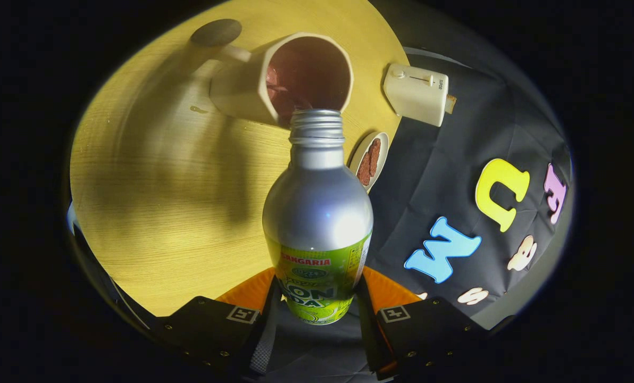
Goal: Take the bottle from table, then pour the juice into the cup, finally place the bottle on the coaster
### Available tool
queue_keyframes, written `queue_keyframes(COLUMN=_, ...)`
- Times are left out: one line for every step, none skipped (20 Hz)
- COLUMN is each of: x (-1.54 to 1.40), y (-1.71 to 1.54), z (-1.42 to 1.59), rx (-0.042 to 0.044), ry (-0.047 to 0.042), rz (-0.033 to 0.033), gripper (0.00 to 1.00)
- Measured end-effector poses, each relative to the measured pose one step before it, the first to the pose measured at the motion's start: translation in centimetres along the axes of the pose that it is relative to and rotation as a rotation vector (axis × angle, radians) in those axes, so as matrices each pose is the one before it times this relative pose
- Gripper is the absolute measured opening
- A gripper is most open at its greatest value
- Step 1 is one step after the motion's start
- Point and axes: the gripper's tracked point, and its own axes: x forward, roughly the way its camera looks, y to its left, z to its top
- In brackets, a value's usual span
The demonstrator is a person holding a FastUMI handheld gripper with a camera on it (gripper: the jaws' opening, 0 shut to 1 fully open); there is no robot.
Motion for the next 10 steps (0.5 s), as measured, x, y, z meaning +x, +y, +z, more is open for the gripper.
queue_keyframes(x=0.071, y=-0.109, z=0.097, rx=-0.00305, ry=0.00137, rz=0.00019, gripper=0.68)
queue_keyframes(x=-0.001, y=-0.030, z=0.010, rx=-0.00260, ry=0.00456, rz=0.00234, gripper=0.68)
queue_keyframes(x=-0.024, y=-0.060, z=-0.049, rx=-0.00228, ry=0.00443, rz=0.00259, gripper=0.68)
queue_keyframes(x=0.042, y=-0.017, z=-0.057, rx=-0.00370, ry=0.00563, rz=0.00301, gripper=0.68)
queue_keyframes(x=0.028, y=-0.085, z=-0.105, rx=-0.00475, ry=0.00634, rz=0.00200, gripper=0.68)
queue_keyframes(x=0.002, y=-0.157, z=0.152, rx=-0.00397, ry=0.00186, rz=0.00267, gripper=0.68)
queue_keyframes(x=-0.089, y=-0.051, z=-0.058, rx=-0.00473, ry=0.00309, rz=0.00233, gripper=0.68)
queue_keyframes(x=-0.075, y=-0.035, z=0.060, rx=-0.00490, ry=0.00277, rz=0.00261, gripper=0.68)
queue_keyframes(x=-0.062, y=-0.191, z=0.088, rx=-0.00478, ry=0.00114, rz=0.00049, gripper=0.68)
queue_keyframes(x=-0.010, y=-0.205, z=0.155, rx=-0.00663, ry=-0.00016, rz=-0.00129, gripper=0.68)
